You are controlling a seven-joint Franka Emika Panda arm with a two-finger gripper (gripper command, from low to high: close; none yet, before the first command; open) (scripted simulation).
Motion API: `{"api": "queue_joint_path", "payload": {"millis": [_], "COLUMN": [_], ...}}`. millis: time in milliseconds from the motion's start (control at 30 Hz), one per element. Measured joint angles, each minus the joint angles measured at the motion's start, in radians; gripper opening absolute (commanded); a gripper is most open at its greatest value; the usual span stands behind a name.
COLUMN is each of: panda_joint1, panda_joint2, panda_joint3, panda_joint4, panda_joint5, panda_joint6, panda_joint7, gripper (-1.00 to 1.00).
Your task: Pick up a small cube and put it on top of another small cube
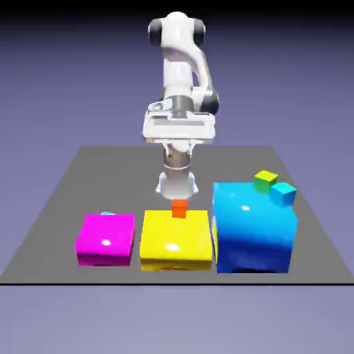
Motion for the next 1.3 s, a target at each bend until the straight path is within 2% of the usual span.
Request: {"api": "queue_joint_path", "payload": {"millis": [1300], "panda_joint1": [-0.589], "panda_joint2": [0.502], "panda_joint3": [-0.195], "panda_joint4": [-0.109], "panda_joint5": [1.696], "panda_joint6": [-0.639], "panda_joint7": [0.082], "gripper": [0.0]}}
